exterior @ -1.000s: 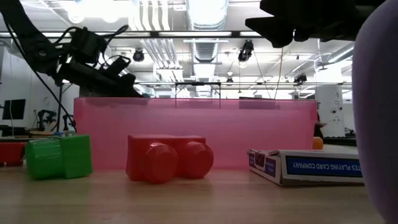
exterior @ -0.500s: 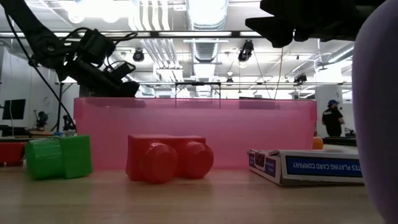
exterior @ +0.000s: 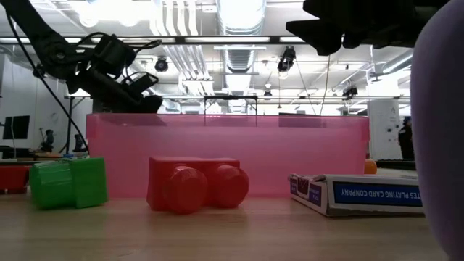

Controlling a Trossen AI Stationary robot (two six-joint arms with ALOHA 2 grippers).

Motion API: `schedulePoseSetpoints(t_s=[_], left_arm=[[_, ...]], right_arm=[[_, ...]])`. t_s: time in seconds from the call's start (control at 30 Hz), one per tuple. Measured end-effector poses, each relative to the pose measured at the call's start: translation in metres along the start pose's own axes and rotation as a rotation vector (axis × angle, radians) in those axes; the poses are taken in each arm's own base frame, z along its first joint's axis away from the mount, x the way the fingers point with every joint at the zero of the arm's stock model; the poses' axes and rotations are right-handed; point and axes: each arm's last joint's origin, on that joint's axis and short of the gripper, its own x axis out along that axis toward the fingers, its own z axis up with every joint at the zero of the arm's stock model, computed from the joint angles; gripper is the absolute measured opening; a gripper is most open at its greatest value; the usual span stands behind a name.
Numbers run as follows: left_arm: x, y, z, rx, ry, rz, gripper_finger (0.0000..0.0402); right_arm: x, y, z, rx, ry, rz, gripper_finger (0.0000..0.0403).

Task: Pick & Place Toys
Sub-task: Put the orange game piece into the transparent bin

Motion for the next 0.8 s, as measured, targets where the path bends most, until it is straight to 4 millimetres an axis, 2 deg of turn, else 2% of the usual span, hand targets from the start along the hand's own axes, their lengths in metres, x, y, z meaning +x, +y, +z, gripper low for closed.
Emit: schedulePoseSetpoints(t_s=[0.23, 0.43, 0.6, 0.8], left_arm=[[-0.002, -0.006, 0.005, 0.050, -0.045, -0.056, 0.0178], [-0.018, -0.017, 0.018, 0.118, -0.154, -0.162, 0.0176], [-0.037, -0.027, 0.022, 0.166, -0.169, -0.289, 0.0144], [-0.064, -0.039, 0.018, 0.146, -0.104, -0.420, 0.0099]], right_arm=[[0.000, 0.000, 0.000, 0.000, 0.000, 0.000, 0.0380], [0.000, 0.000, -0.001, -0.001, 0.007, 0.001, 0.0380], [0.000, 0.000, -0.001, -0.001, 0.011, 0.002, 0.0380], [0.000, 0.000, -0.001, -0.001, 0.012, 0.002, 0.0380]])
